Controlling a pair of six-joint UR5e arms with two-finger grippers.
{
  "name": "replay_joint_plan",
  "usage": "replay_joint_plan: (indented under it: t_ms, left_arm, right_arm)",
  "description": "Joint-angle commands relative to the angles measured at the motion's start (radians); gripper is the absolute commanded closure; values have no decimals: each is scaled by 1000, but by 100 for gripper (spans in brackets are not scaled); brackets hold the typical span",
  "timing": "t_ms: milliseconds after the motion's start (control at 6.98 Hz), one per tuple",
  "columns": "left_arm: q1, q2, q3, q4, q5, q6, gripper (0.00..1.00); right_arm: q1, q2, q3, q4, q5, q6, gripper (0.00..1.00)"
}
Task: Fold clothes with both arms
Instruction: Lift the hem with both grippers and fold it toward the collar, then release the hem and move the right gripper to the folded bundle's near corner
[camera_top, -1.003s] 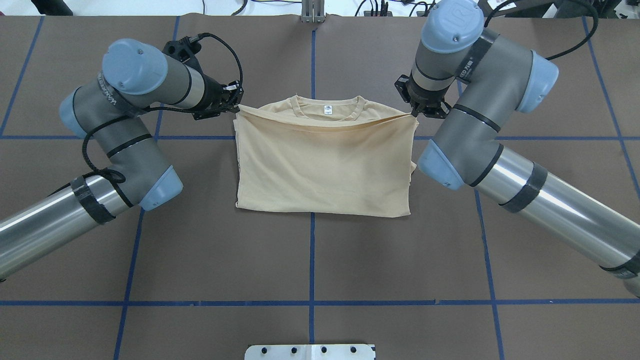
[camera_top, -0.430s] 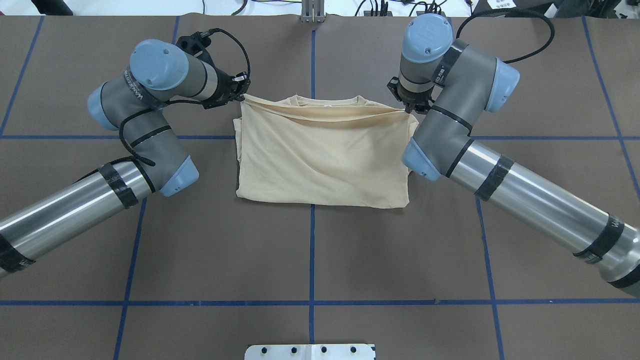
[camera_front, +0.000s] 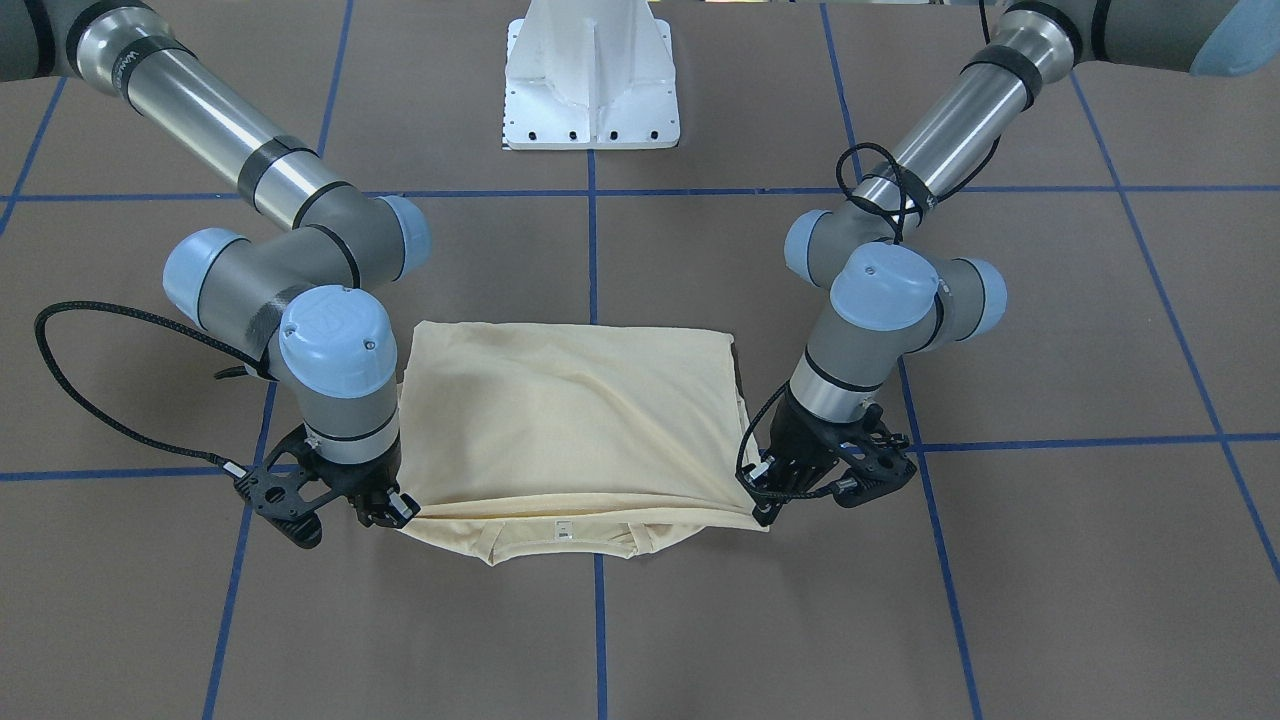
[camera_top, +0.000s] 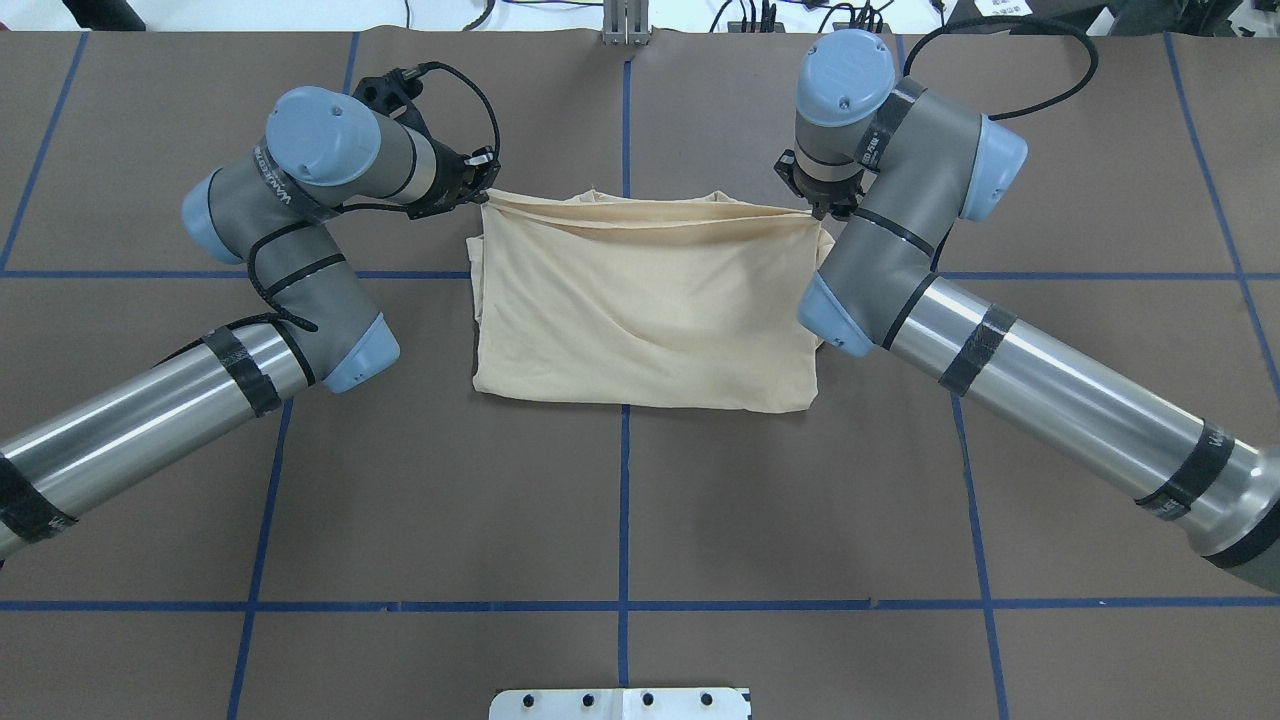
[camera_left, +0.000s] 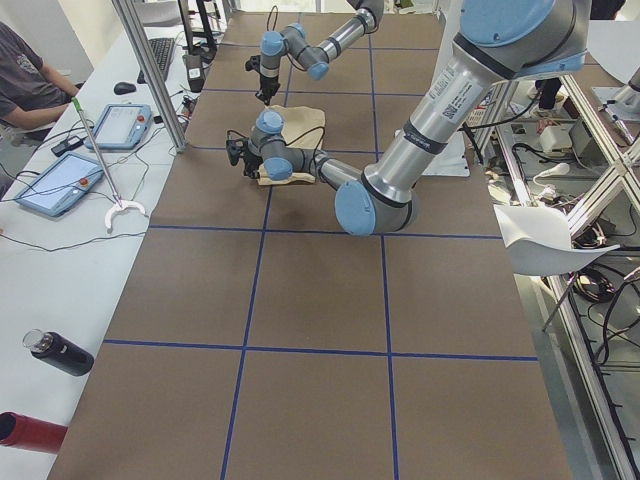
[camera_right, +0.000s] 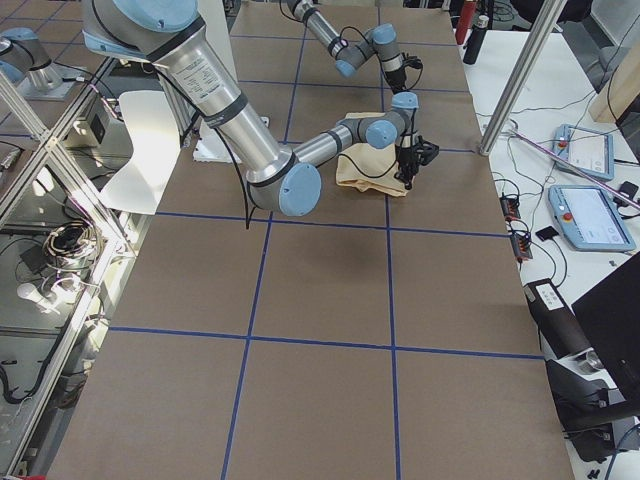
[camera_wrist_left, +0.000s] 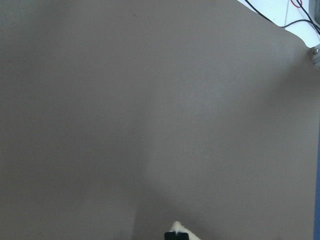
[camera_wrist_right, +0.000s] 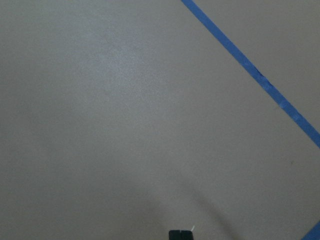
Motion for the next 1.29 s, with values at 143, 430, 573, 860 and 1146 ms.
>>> replay_joint_plan:
  t_ms: [143, 430, 573, 860, 1146]
  left_arm:
    - [3, 0, 15, -11, 0, 0, 80]
    - [2, 2, 26, -39, 0, 0, 55]
    - [-7, 3, 21, -56, 0, 0, 54]
    - [-29, 10, -26, -59, -7, 3, 54]
    - [-44, 92, -133, -71, -9, 35, 54]
  right_arm:
    - [0, 21, -10, 4, -6, -6, 69]
    - [2, 36, -29, 8, -13, -3, 33]
    - [3, 39, -17, 13, -9, 3, 29]
    - [-26, -136, 297, -33, -1, 26, 27]
    - [-153, -428, 723, -33, -48, 143, 24]
